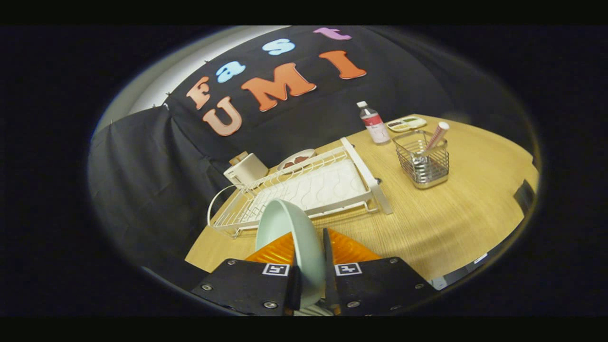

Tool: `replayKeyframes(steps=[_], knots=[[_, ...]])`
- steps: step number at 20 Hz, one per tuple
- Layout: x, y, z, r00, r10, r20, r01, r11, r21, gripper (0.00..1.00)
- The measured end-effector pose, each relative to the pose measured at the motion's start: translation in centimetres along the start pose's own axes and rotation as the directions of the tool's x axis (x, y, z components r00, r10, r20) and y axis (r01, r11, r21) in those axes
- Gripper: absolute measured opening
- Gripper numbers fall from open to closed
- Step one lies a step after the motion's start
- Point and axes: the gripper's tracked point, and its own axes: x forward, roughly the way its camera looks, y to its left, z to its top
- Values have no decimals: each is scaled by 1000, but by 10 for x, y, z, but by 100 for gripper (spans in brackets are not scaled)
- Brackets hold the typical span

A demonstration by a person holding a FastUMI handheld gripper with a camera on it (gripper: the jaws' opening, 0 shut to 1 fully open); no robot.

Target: Take the plate from the dish rack, then take the spoon from the basket and place it into the plate.

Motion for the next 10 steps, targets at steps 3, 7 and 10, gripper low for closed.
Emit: replayKeyframes(steps=[3, 7, 10], knots=[[7, -14, -24, 999, 1, -42, 3, 995, 104, 20], [15, -21, -32, 998, 11, -65, 1, 985, 174, 21], [22, -29, -42, 996, -19, -91, 33, 988, 152, 23]])
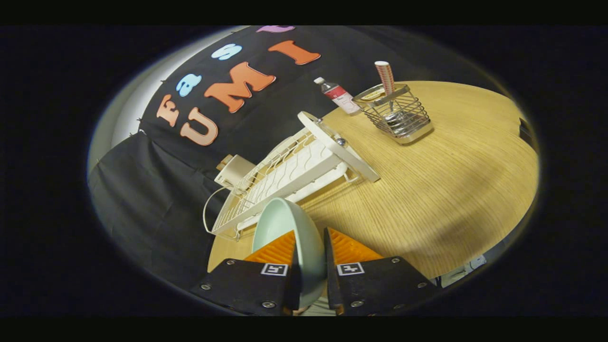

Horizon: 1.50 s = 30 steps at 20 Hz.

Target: Take the plate from the dish rack, then take the spoon from the basket and place it into the plate.

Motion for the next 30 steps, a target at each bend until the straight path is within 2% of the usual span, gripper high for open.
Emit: replayKeyframes(steps=[2, 5, 8, 9, 12, 13, 14, 15, 17, 21, 25, 27, 30], knots=[[9, -10, -7, 999, -36, -18, 35, 998, -52, 26], [2, -7, -1, 1000, -2, -23, 2, 1000, -26, 37], [-5, -18, 26, 998, -38, 58, 43, 995, -88, 46], [-11, -23, 38, 994, -49, 93, 59, 992, -112, 53], [-27, -29, 75, 977, -60, 202, 99, 977, -189, 67], [-32, -31, 87, 968, -63, 241, 117, 969, -217, 76], [-35, -31, 99, 959, -66, 275, 137, 959, -250, 81], [-39, -32, 110, 948, -70, 309, 162, 945, -284, 90], [-47, -32, 138, 920, -78, 385, 223, 910, -350, 98], [-62, -22, 186, 854, -51, 518, 320, 837, -444, 99], [-68, -25, 226, 790, -48, 612, 415, 776, -475, 98], [-63, -33, 236, 774, -61, 630, 451, 752, -481, 99], [-53, -48, 244, 765, -85, 638, 479, 738, -475, 99]])
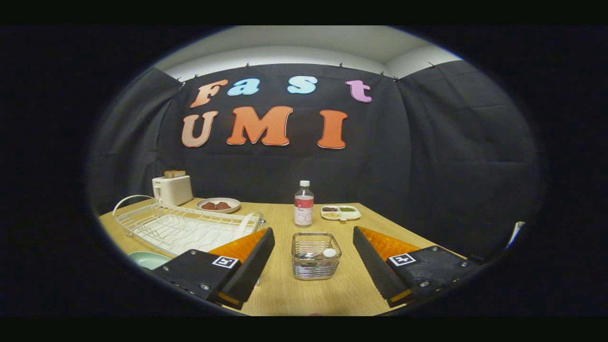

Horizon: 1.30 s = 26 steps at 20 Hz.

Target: Take the plate from the dish rack, then take the spoon from the basket and place it into the plate.

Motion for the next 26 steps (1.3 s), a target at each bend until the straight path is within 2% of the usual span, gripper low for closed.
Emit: replayKeyframes(steps=[5, 8, 9, 12, 15, 16, 19, 23, 26], knots=[[16, -6, -16, 1000, 0, -20, 0, 999, 32, 99], [22, -5, -20, 999, 20, -25, -19, 998, 52, 91], [24, -5, -21, 999, 25, -26, -24, 998, 56, 84], [27, -4, -28, 999, 35, -30, -33, 998, 55, 74], [29, -4, -35, 998, 41, -45, -38, 997, 65, 52], [30, -4, -37, 998, 40, -50, -36, 997, 69, 49], [31, -5, -42, 998, 36, -59, -31, 996, 79, 29], [32, -4, -43, 997, 45, -68, -38, 994, 102, 13], [29, -4, -36, 997, 39, -69, -31, 993, 113, 9]])
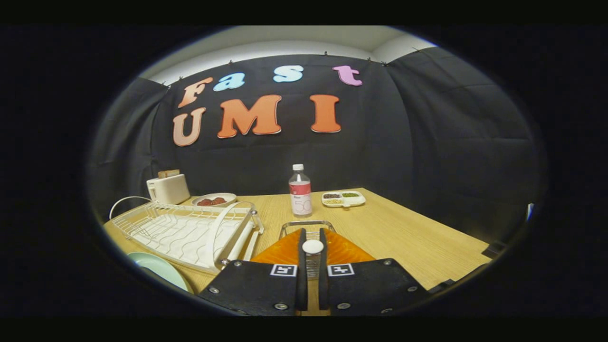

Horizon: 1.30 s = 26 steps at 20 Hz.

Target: Take the plate from the dish rack, then take the spoon from the basket and place it into the plate.

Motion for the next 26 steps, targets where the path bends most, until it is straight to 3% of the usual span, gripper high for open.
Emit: replayKeyframes(steps=[16, 26], knots=[[-71, 3, 78, 992, -33, 124, 37, 999, -35, 9], [-125, 65, 92, 988, 59, 140, -49, 996, -70, 9]])
